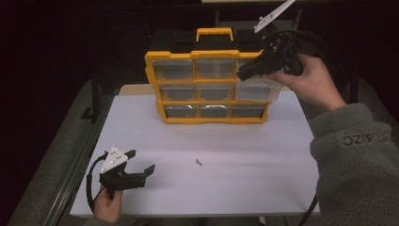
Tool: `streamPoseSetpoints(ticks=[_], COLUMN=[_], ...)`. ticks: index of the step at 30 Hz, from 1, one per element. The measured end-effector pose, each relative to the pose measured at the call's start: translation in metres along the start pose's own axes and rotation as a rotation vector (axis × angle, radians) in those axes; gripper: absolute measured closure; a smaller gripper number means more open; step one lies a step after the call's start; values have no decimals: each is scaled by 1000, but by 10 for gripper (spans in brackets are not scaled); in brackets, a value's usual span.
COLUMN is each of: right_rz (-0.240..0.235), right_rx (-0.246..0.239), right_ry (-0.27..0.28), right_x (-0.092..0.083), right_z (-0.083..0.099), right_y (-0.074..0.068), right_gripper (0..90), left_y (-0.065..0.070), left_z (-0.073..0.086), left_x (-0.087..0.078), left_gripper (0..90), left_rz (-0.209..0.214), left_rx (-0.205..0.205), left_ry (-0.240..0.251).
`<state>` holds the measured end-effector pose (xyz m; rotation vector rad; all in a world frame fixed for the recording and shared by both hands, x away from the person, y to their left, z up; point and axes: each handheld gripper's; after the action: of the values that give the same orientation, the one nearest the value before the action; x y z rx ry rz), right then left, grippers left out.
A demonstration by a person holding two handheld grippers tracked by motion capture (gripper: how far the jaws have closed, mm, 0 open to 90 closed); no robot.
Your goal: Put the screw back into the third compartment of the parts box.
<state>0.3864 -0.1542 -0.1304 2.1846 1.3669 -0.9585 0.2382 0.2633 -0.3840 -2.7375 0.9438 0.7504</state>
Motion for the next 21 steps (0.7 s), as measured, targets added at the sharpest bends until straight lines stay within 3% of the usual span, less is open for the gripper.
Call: streamPoseSetpoints(ticks=[5, 8, 12, 17, 21], right_rz=[-41, -61, -86, -105, -125], right_rx=[-40, -55, -74, -98, -90], right_ry=[17, 17, 20, 13, 9], right_x=[9, 19, 37, 62, 82], right_z=[5, 12, 25, 43, 56], right_y=[-22, -35, -49, -56, -59], right_gripper=[684, 665, 645, 630, 618], left_y=[0, -1, 0, 0, 0], left_z=[0, 0, 0, 0, 0], left_x=[0, -1, 0, 1, 1], left_gripper=[138, 138, 138, 138, 138], left_rz=[-2, -3, -3, -5, -5], left_rx=[-8, 19, 5, 6, 5], left_ry=[1, -12, 0, 6, 6])
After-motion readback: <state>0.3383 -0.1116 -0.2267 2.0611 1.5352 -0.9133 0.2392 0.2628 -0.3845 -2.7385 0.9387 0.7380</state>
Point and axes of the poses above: each handheld gripper's, and its own axes: x roughly forward along the jaws, z roughly out of its underside, y roughly to its right, and after that the axes turned 2 degrees about z, right-handed
